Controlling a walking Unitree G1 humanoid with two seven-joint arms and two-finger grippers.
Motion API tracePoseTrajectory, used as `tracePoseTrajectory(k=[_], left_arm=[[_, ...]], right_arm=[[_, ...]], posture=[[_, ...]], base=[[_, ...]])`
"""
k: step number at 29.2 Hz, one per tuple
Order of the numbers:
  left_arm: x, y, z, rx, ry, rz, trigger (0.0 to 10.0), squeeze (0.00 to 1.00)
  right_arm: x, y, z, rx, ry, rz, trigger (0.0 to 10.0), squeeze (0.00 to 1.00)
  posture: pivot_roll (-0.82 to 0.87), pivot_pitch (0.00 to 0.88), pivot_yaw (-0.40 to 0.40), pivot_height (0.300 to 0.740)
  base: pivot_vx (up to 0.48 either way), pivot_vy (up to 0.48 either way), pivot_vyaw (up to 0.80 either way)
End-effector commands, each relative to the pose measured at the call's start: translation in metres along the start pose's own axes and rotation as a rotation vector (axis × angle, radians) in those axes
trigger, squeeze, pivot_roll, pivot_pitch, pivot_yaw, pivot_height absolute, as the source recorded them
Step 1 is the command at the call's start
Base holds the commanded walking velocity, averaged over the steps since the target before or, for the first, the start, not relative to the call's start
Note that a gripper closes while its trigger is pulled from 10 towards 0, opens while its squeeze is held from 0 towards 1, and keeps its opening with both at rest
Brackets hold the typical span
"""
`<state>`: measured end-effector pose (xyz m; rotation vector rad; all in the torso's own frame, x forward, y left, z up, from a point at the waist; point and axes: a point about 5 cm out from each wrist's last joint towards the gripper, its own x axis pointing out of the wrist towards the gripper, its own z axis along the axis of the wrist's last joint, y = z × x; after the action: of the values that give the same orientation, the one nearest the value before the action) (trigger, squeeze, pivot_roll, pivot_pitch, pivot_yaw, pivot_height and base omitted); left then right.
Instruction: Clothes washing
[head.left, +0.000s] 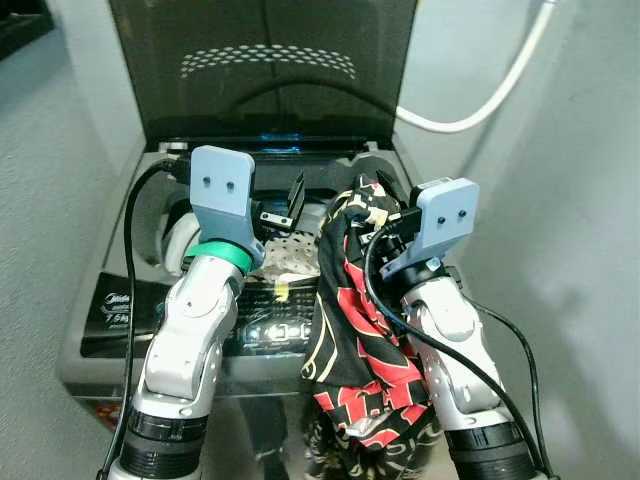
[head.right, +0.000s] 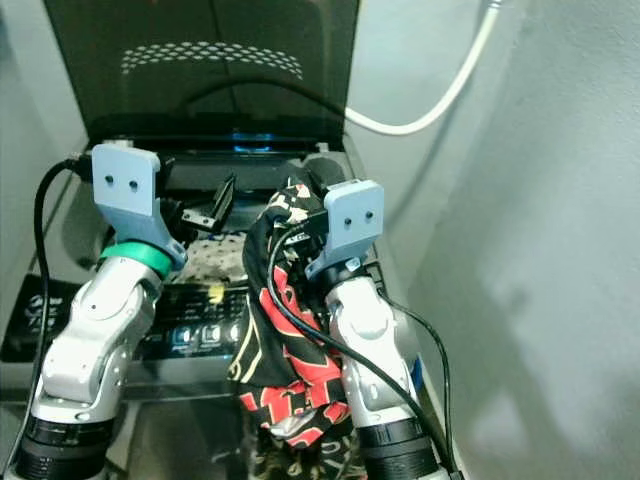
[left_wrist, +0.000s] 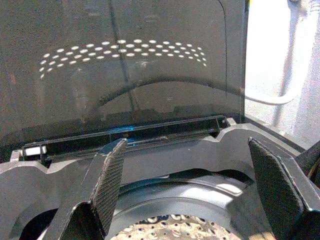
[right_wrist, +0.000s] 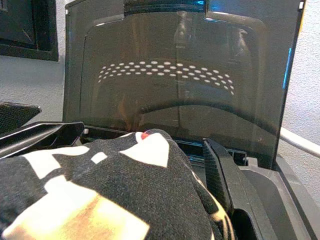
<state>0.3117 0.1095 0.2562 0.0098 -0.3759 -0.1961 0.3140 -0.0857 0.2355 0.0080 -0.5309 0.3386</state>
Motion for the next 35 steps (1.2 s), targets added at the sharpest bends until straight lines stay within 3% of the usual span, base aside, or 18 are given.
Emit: tracePoseTrajectory(k=[1,18,35], left_arm=[[-0.0008,0.0002,-0.0038,-0.007,0.019,0.001,10.0,0.0],[-0.0002,0.0017,-0.006,-0.015,0.04,0.02,10.0,0.0],[-0.0002,0.0033,-0.0072,-0.017,0.053,0.027,10.0,0.0]], right_arm=[[0.0008,-0.0005,0.003,0.002,-0.02,-0.002,10.0,0.0],[0.0011,0.0012,0.0021,0.007,-0.019,0.008,10.0,0.0],[0.0013,0.0025,0.0016,0.01,-0.018,0.01,10.0,0.0]], posture=[[0.11,0.0,0.055,0.74],[0.12,0.0,0.057,0.74],[0.12,0.0,0.059,0.74]], base=[[0.0,0.0,0.0],[0.0,0.0,0.0],[0.0,0.466,0.0]])
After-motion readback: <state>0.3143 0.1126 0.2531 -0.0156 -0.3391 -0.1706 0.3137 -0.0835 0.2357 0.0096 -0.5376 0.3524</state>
